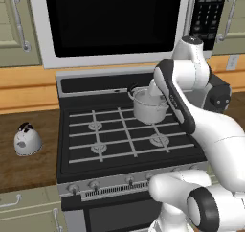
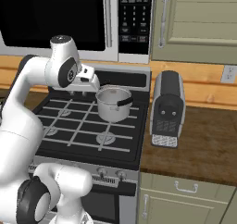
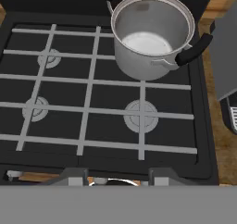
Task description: Pick the kettle from the counter and place it on a stove burner. Then turn the burner on.
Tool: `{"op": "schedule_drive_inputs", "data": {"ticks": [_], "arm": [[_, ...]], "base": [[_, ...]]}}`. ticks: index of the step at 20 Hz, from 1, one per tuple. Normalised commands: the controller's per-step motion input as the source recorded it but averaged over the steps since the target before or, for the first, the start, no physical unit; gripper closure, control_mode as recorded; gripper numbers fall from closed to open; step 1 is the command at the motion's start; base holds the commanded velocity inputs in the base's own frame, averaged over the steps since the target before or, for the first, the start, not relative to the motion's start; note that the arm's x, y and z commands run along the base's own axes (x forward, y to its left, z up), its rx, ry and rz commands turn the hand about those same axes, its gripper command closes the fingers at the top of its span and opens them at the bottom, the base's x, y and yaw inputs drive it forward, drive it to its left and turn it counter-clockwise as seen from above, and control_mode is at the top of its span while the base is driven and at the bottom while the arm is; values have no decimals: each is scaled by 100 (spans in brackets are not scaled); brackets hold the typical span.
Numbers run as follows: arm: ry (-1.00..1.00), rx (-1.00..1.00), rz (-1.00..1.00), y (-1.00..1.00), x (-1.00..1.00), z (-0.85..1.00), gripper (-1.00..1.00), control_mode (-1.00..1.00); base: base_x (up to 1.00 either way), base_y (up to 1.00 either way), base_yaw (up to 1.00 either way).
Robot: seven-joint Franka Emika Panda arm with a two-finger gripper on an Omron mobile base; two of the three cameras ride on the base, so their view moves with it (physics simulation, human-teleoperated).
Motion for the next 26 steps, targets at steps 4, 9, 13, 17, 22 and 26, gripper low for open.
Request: {"op": "schedule_drive_inputs", "data": {"ticks": [4, 9, 13, 17, 22, 26], "arm": [[0, 0, -2, 16, 2, 0, -100, -100], [0, -6, -2, 70, -24, 0, -100, -100], [0, -18, 0, 100, -30, 0, -100, -100], [0, -19, 0, 100, -51, 0, -100, -100], [-5, -19, 3, 100, -61, -2, -100, -100], [-11, -11, 9, 87, -80, -1, -100, -100]], "base": [[0, 0, 0], [0, 0, 0], [0, 0, 0], [0, 0, 0], [0, 0, 0], [0, 0, 0]]}}
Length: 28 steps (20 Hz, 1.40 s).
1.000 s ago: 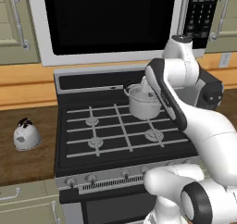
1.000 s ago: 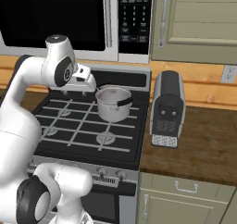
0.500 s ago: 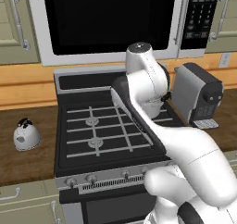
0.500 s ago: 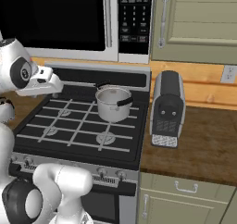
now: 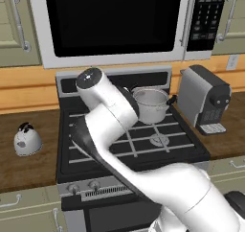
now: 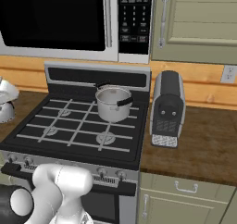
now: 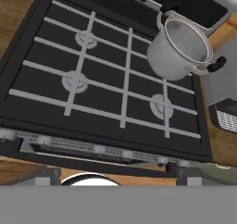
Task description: Pick the kettle from the counter and place it on a stove burner. Then turn the burner on.
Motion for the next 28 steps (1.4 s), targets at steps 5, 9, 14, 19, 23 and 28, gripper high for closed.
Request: {"op": "schedule_drive_inputs", "data": {"ticks": [5, 9, 14, 19, 23, 28], "arm": [[-29, -9, 10, 100, -67, 0, -100, -100], [-26, 0, 5, 100, -15, 0, -100, -100], [-6, 14, 0, 81, 2, -7, -100, -100], [6, 40, 0, 28, 19, -17, -100, -100], [7, 22, -2, 23, 27, -2, -100, -100], [0, 2, 0, 3, 6, 0, -100, -100]], "base": [[0, 0, 0], [0, 0, 0], [0, 0, 0], [0, 0, 0], [0, 0, 0], [0, 0, 0]]}}
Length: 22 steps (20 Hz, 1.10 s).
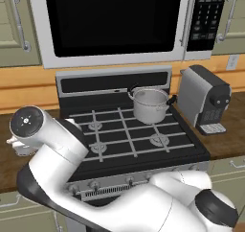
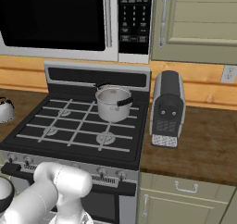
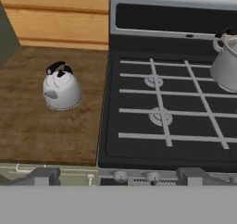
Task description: Pick the kettle from the counter and place it on a stove burner. Then turn the burner on.
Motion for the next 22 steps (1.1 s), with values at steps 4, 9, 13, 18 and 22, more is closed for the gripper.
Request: {"op": "schedule_drive_inputs", "data": {"ticks": [4, 9, 13, 18, 22], "arm": [[0, 9, 0, 0, 0, 0, -100, -100], [0, 2, -8, 0, 41, -5, -100, -100], [12, 2, -4, 7, 80, 0, -100, -100], [18, 4, 0, 0, 48, 0, -100, -100], [12, 0, 0, 1, 14, -1, -100, -100]], "base": [[0, 0, 0], [0, 0, 0], [0, 0, 0], [0, 0, 0], [0, 0, 0]]}}
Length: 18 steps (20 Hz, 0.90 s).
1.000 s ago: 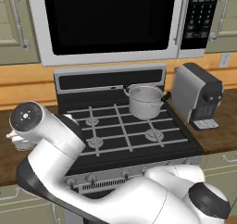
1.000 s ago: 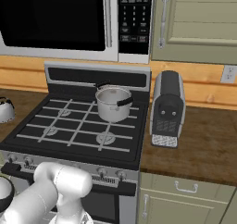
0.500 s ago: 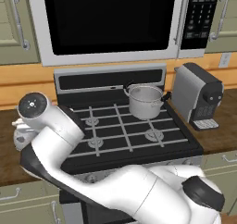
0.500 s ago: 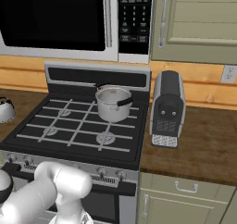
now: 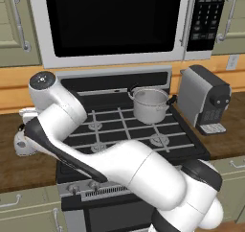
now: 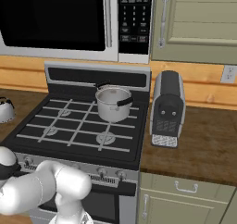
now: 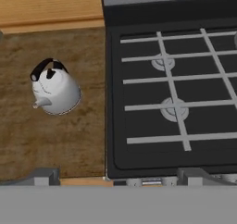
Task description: Pick the kettle from the counter and place it on a stove burner. Then turn the burner on.
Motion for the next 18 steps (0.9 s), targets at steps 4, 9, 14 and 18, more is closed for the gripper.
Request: {"op": "schedule_drive_inputs", "data": {"ticks": [4, 9, 14, 18], "arm": [[1, 0, 0, 9, 0, -15, -100, -100], [0, 0, 0, 25, 26, -22, -100, -100], [0, 0, 0, 30, 40, -16, -100, -100], [0, 0, 0, 29, 42, -14, -100, -100]], "base": [[0, 0, 0], [0, 0, 0], [0, 0, 0], [0, 0, 0]]}}
